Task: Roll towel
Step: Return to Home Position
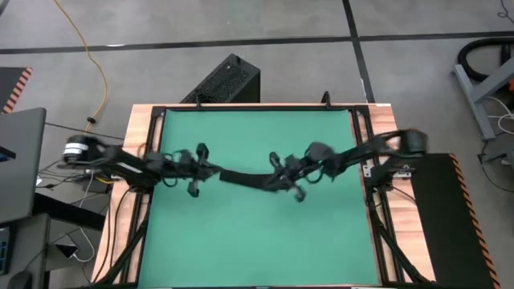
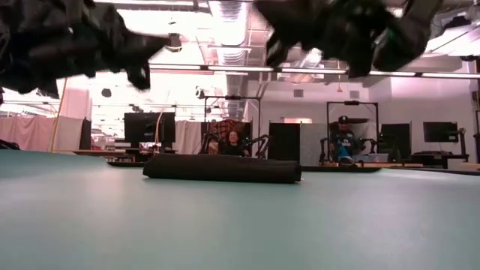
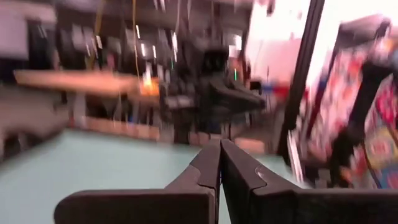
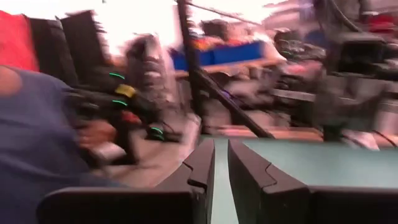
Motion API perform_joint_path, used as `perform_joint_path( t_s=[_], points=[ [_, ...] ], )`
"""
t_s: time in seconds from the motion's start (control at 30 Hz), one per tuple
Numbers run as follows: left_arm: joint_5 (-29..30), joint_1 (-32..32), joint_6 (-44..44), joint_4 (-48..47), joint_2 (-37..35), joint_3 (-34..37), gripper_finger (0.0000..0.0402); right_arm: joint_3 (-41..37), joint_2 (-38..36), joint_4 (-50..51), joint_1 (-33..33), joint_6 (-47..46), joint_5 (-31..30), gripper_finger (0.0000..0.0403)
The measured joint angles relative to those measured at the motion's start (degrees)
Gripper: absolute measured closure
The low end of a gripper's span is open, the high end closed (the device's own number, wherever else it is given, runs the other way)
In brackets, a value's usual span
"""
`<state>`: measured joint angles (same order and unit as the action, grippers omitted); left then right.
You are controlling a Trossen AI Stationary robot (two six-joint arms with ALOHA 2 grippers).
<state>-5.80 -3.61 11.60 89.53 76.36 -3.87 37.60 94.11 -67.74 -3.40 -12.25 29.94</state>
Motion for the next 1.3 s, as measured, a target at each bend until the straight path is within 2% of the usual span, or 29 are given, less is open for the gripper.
perform_joint_path(
  t_s=[0.07,0.13,0.2,0.27,0.33,0.47,0.53,0.6,0.73,0.83,0.9,1.03,1.17,1.3],
  points=[
    [-0.54,-2.04,1.11,-0.01,-6.63,0.08,0.0402,0.00,-6.56,3.82,-1.55,-3.72,4.56,0.0335],
    [-2.04,-4.44,2.28,-1.70,-13.55,0.13,0.0401,0.01,-13.91,9.86,-2.98,-5.90,6.46,0.0335],
    [-2.52,-6.58,3.02,-9.32,-20.62,-0.06,0.0402,0.04,-20.98,17.94,-3.74,-4.85,6.44,0.0335],
    [-2.40,-8.60,2.40,-21.04,-27.57,-0.90,0.0402,0.04,-27.89,26.98,-4.38,-1.36,4.68,0.0335],
    [-0.70,-10.37,1.29,-35.04,-34.52,-3.14,0.0402,0.04,-35.32,36.36,-5.02,2.26,0.35,0.0336],
    [4.04,-12.41,-3.48,-62.06,-47.05,-11.52,0.0401,0.04,-48.44,52.52,-5.10,8.72,-14.03,0.0336],
    [7.23,-12.48,-6.46,-71.72,-51.18,-15.94,0.0401,0.03,-52.96,58.79,-4.23,11.95,-20.32,0.0336],
    [9.81,-12.49,-9.46,-77.90,-54.90,-18.11,0.0401,-1.51,-56.28,61.81,-3.18,15.08,-24.03,0.0336],
    [12.46,-12.50,-10.82,-85.48,-63.56,-16.57,0.0401,-9.08,-61.65,57.98,-1.89,19.11,-25.74,0.0336],
    [19.02,-12.53,-9.86,-89.84,-71.24,-13.18,0.0402,-14.63,-67.50,58.31,-1.95,19.26,-31.18,0.0336],
    [20.23,-12.51,-9.79,-90.60,-76.22,-10.77,0.0402,-18.29,-71.98,56.80,-2.14,19.23,-34.82,0.0336],
    [18.42,-12.51,-9.38,-91.11,-75.40,-8.85,0.0402,-24.64,-82.66,55.12,-2.35,18.39,-35.97,0.0336],
    [18.14,-12.53,-7.30,-92.99,-74.12,-6.88,0.0401,-31.71,-93.08,60.13,-2.36,14.39,-37.43,0.0336],
    [18.88,-12.53,-3.45,-91.38,-76.43,-3.49,0.0401,-35.34,-93.32,57.84,-2.25,12.67,-38.59,0.0336]
  ],
)
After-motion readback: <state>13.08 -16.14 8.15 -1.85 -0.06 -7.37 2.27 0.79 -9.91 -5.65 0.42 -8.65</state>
